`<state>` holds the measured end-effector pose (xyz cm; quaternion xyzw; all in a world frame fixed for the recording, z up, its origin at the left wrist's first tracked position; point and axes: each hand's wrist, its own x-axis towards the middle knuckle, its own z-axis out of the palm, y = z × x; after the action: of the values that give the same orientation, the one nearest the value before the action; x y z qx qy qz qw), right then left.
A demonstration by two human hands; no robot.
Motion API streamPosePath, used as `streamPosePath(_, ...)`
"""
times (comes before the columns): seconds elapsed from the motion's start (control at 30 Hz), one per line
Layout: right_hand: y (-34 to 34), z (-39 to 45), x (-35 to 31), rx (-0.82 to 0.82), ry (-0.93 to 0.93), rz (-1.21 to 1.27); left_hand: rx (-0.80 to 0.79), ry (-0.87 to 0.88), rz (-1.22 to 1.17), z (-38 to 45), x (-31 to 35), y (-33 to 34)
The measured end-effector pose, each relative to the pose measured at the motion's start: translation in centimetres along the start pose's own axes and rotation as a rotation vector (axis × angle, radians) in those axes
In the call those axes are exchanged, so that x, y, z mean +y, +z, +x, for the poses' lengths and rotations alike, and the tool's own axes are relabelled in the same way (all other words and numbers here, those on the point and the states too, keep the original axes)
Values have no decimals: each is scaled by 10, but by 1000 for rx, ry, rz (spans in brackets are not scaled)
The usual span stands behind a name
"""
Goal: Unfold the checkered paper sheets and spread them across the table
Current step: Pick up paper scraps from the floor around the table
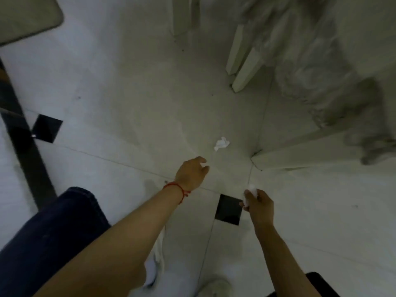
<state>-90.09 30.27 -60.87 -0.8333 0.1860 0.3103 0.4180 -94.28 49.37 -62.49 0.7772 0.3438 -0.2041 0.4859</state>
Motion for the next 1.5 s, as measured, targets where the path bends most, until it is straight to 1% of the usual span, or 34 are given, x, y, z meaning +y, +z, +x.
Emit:
streamPosePath(0.1,17,46,28,23,-24,24,41,87,99,55,-15,33)
streamPosePath(0.17,26,76,42,44,-57,43,84,177,192,91,-20,55)
streamPosePath(0.3,43,123,69,90,-123,88,161,325,443,157,-25,92)
streamPosePath(0.4,52,143,87,98,-115,102,107,374,650,184,-31,111)
streamPosePath(0.47,55,147,98,119,-85,108,85,405,723,189,-35,122)
streamPosePath(0.53,59,145,103,130,-78,105,93,399,666,186,-38,130)
streamPosePath(0.7,67,125,98,96,-88,59,126,244,235,160,-57,137)
streamPosePath(0.77,66,110,91,68,-89,41,129,197,106,139,-58,130)
streamPosePath(0.87,64,82,73,32,-106,-9,213,157,-29,100,-54,111)
streamPosePath(1.07,54,19,9,0,-104,-15,443,46,-213,26,-41,53)
streamPosePath(1.13,47,-7,-16,-31,-122,1,486,29,-246,-2,-29,29)
streamPosePath(1.3,19,-76,-69,-52,-180,-31,524,-36,-295,-75,10,-24)
streamPosePath(1.5,-42,-164,-104,-30,-138,-28,512,-92,-422,-183,63,-68)
